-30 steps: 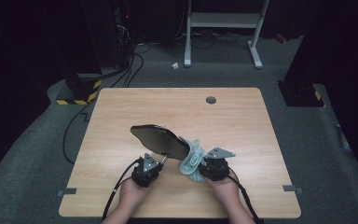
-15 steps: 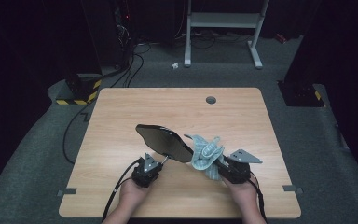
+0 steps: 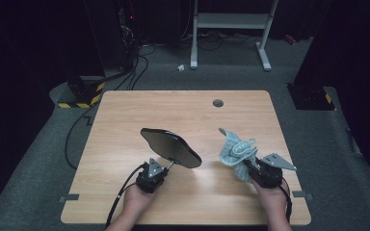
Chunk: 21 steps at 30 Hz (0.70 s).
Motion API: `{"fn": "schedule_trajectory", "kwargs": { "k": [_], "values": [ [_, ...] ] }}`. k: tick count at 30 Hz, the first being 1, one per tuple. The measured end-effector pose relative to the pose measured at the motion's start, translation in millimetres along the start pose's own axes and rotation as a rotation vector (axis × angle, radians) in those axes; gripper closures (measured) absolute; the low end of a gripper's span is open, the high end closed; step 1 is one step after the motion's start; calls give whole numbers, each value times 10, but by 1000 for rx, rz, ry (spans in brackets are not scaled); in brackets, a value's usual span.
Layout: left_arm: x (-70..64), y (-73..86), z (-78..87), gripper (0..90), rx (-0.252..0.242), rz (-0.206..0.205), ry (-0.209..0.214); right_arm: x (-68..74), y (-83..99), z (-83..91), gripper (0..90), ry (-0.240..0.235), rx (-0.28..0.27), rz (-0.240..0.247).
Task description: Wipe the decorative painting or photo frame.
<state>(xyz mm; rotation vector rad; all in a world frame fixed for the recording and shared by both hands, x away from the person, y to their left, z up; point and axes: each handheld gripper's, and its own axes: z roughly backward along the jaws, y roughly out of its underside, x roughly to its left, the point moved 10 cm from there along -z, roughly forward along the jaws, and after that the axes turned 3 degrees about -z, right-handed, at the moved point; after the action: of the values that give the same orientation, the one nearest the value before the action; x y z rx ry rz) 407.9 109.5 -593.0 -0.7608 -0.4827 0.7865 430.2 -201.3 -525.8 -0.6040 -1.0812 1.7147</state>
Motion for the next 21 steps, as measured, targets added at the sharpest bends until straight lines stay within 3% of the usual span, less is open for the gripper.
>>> {"fn": "schedule_trajectory", "kwargs": {
  "k": [9,15,21],
  "values": [
    [0,0,0,882,-1,7,6,-323,39,1,669,113,10,0],
    [0,0,0,881,-1,9,9,-508,208,-122,659,169,72,-11],
    [9,-1,1,880,-1,6,5,-585,372,-249,644,196,132,-23]
  ]
}}
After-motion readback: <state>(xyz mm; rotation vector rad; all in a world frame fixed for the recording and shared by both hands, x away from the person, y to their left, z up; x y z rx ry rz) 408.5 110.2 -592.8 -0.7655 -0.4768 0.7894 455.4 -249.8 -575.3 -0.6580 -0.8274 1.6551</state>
